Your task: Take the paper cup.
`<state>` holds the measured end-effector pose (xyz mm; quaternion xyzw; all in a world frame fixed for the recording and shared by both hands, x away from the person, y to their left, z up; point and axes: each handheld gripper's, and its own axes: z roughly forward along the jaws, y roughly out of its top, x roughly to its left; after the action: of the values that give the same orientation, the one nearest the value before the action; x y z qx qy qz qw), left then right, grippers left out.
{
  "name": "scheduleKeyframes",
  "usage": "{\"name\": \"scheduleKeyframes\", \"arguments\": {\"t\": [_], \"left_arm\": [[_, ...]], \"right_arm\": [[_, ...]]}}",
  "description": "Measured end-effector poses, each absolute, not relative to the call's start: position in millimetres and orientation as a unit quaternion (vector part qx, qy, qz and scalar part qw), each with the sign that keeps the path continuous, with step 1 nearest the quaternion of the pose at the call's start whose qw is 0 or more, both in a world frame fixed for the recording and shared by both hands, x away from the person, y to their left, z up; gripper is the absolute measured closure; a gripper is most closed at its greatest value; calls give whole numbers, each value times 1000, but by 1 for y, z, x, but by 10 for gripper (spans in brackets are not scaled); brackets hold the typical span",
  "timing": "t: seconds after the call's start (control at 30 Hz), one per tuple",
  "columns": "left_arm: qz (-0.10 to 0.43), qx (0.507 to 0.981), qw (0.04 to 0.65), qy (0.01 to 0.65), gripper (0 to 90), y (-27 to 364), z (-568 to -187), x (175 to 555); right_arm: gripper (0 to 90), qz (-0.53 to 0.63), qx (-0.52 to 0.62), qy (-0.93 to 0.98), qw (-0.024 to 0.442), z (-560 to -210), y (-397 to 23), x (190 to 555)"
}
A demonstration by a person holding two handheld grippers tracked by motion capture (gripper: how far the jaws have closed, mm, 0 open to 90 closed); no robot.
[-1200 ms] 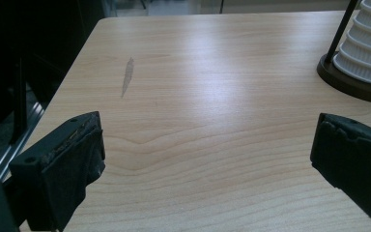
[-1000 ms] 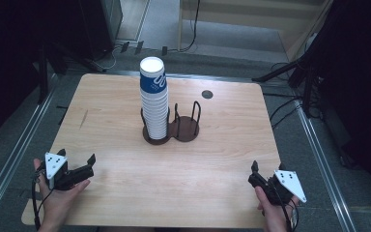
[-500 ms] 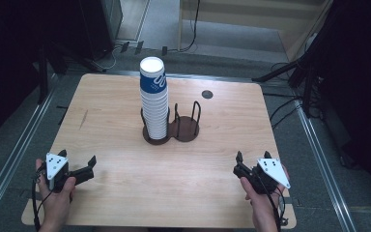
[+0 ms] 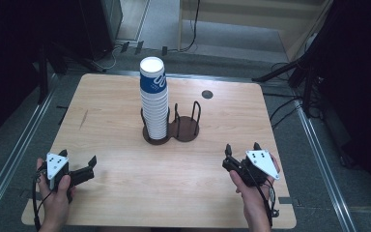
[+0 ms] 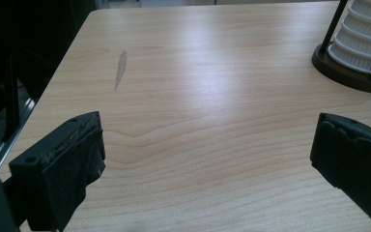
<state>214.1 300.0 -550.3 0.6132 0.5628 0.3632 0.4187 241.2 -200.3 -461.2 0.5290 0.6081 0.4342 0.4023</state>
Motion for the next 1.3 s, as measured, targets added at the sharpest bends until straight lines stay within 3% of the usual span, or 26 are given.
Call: {"name": "scheduleKeyframes", "arguments": {"t": [1.3], "left_arm": [[362,611,421,564,0,300,-550,216]], "right_arm": [[136,490,478,630,367,-429,-114,267]]}}
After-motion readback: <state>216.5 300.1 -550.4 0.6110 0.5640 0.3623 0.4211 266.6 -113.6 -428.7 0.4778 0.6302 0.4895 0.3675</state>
